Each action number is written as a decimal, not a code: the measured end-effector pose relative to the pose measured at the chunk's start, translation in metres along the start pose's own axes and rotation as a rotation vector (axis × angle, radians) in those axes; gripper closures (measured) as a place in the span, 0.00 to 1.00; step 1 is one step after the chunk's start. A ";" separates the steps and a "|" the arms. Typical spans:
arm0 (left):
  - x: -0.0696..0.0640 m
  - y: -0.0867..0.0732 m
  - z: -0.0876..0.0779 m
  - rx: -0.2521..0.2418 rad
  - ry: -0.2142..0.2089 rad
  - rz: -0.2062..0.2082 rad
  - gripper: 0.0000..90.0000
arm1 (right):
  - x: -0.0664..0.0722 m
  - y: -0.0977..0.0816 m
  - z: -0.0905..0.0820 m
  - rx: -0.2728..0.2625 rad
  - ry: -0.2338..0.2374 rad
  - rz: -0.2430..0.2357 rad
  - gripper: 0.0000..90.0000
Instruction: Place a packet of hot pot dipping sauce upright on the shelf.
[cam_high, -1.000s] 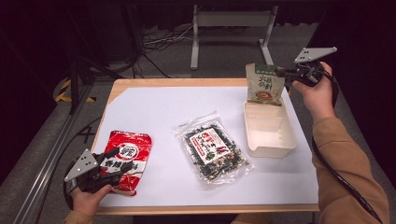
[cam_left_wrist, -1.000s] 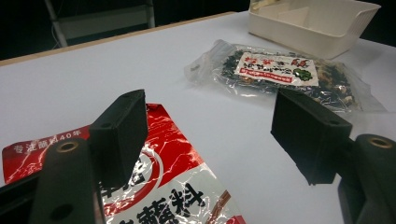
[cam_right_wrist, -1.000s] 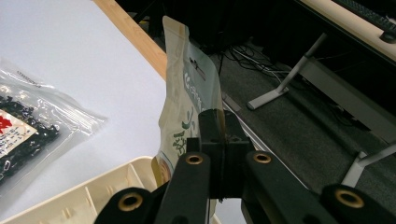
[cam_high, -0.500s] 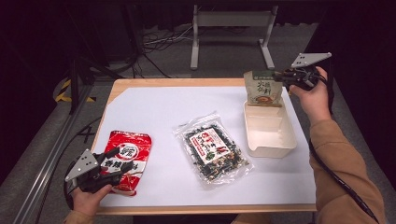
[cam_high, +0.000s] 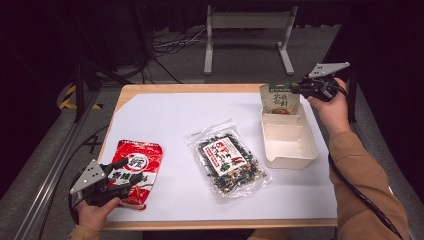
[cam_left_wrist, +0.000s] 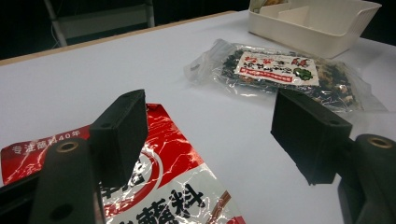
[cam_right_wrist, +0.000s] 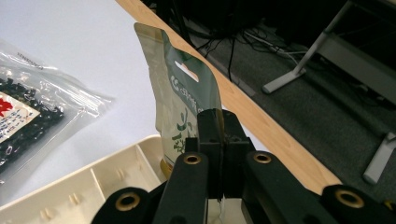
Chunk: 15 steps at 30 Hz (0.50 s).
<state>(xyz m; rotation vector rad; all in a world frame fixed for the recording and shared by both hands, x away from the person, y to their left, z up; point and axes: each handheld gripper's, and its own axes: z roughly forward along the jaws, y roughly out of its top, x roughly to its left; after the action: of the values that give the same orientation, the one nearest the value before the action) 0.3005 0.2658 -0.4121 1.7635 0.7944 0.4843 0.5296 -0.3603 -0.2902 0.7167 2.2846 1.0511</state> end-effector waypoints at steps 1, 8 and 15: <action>0.000 0.000 0.000 0.000 0.001 -0.001 0.31 | -0.001 -0.002 0.000 0.009 -0.002 0.007 0.98; 0.000 0.000 0.001 0.005 0.001 0.004 0.31 | -0.004 -0.010 -0.001 0.049 -0.011 0.057 0.94; 0.000 0.000 0.001 0.006 0.001 0.004 0.31 | -0.005 -0.014 -0.002 0.052 -0.024 0.099 0.81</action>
<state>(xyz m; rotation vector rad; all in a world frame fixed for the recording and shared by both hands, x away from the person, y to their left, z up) 0.3013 0.2649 -0.4121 1.7705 0.7937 0.4862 0.5282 -0.3722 -0.2988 0.8664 2.2839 1.0247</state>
